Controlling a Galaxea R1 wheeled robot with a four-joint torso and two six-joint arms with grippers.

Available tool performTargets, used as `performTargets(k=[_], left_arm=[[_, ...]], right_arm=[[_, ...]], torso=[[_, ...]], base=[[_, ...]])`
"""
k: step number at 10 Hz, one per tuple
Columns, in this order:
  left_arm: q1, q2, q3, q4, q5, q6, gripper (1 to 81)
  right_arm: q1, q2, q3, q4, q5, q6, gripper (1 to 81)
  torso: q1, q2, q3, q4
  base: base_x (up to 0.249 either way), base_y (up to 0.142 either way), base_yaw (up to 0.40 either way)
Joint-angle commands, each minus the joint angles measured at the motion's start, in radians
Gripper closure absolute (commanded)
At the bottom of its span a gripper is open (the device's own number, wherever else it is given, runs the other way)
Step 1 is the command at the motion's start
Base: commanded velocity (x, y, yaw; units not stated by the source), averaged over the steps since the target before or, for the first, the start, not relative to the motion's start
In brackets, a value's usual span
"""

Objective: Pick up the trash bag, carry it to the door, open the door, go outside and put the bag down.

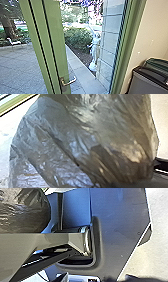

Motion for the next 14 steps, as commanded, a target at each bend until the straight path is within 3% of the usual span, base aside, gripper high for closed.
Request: performTargets(k=[1,4,7,14], left_arm=[[-0.055,-0.004,0.001,0.006,0.055,0.010,81.1],[-0.054,-0.005,0.001,0.006,0.046,0.010,81.1],[-0.041,-0.005,0.001,0.004,-0.026,0.010,81.1],[-0.041,-0.008,0.001,0.009,-0.023,0.010,81.1]], right_arm=[[0.028,0.005,0.003,-0.011,-0.054,-0.002,1.0],[0.028,0.006,-0.001,-0.010,-0.054,-0.001,1.0],[0.028,0.006,-0.001,-0.010,-0.054,-0.001,1.0],[0.030,0.006,-0.001,-0.010,-0.054,-0.001,1.0]], torso=[[0.000,0.000,0.000,0.000],[0.001,0.000,0.000,0.000],[-0.001,0.000,0.000,0.000],[-0.001,0.000,0.000,0.000]], base=[[0.000,0.000,0.000],[0.000,0.000,0.000],[0.000,0.000,0.000],[0.000,0.000,0.000]])
